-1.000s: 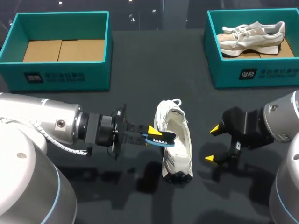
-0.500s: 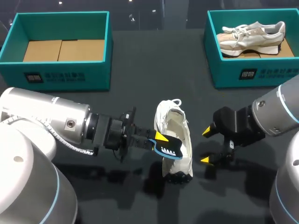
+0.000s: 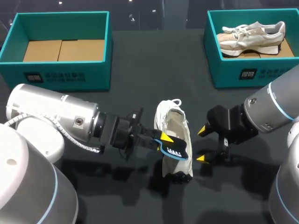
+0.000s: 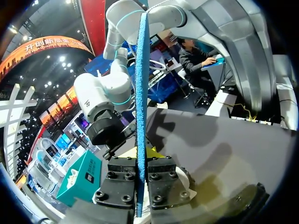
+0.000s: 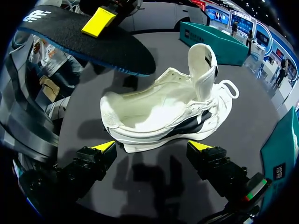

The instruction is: Take the shoe out of the shoebox, open the shoe tongue, remove and reinsert the insole, then place the shoe into the shoebox

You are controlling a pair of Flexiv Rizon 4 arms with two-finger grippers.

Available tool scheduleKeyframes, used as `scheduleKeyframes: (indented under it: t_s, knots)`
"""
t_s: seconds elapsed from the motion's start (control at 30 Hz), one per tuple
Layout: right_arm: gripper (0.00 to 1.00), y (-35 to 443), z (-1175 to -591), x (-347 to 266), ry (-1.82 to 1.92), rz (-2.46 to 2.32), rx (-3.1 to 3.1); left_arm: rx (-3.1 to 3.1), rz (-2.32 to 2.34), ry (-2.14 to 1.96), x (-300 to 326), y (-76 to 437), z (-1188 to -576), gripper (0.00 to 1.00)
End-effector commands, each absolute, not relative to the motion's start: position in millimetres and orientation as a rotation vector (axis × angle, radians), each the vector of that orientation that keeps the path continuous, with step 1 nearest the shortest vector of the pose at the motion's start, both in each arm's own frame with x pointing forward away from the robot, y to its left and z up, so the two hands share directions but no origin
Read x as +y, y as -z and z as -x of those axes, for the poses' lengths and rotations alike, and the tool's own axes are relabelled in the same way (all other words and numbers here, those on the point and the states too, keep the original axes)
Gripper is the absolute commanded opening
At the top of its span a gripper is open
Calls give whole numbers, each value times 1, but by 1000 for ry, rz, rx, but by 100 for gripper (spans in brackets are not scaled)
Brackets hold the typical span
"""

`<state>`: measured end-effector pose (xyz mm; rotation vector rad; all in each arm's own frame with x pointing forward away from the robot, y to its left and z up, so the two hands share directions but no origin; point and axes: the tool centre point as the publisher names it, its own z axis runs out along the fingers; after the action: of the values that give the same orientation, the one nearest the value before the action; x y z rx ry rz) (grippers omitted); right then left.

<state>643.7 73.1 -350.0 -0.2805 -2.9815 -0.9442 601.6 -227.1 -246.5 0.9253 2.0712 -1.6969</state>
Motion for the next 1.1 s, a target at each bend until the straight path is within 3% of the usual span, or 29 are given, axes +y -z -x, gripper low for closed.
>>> scheduleKeyframes:
  t_s: [0.03,1.1]
  knots:
    - [100,355,-646,79,933,278,-2982,2073,-924,1697,-231,249,-603,0]
    - [100,357,-646,80,941,299,-2978,2028,-868,1801,-266,259,-608,0]
